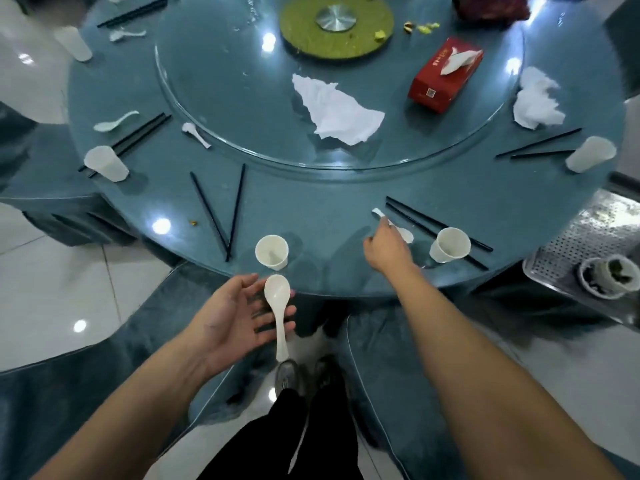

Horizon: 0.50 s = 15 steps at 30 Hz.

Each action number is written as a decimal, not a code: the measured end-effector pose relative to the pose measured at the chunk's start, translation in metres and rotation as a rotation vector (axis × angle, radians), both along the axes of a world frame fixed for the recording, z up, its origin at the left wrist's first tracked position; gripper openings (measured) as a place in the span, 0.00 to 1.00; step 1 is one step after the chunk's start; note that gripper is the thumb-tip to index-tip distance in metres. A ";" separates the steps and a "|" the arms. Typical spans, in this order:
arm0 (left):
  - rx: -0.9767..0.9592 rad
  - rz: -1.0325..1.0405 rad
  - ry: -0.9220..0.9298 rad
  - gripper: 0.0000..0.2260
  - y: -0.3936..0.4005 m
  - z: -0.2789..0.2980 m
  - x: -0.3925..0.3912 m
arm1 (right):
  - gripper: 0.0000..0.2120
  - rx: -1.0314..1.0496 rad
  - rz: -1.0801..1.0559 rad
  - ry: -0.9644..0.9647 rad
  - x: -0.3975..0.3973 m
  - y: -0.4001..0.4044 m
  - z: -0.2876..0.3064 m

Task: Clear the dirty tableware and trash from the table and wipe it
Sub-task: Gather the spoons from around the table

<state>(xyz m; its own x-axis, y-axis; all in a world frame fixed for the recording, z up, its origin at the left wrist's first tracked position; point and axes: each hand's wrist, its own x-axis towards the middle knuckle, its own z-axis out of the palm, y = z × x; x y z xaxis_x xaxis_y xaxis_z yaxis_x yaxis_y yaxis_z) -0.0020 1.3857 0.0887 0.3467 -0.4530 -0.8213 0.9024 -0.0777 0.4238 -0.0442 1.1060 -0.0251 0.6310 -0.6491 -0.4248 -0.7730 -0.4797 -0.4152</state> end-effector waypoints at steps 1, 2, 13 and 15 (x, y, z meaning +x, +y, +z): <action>0.009 0.009 0.002 0.18 -0.001 -0.003 0.004 | 0.24 0.001 -0.005 0.004 0.010 -0.007 -0.005; 0.019 0.017 0.006 0.18 -0.002 -0.006 0.007 | 0.26 0.003 -0.021 0.015 0.019 -0.014 -0.009; 0.055 0.092 0.063 0.17 -0.014 -0.015 0.022 | 0.19 -0.310 0.134 0.084 0.015 0.016 -0.046; 0.062 0.096 0.065 0.20 -0.018 -0.013 0.023 | 0.16 -0.358 0.184 0.028 0.005 0.030 -0.055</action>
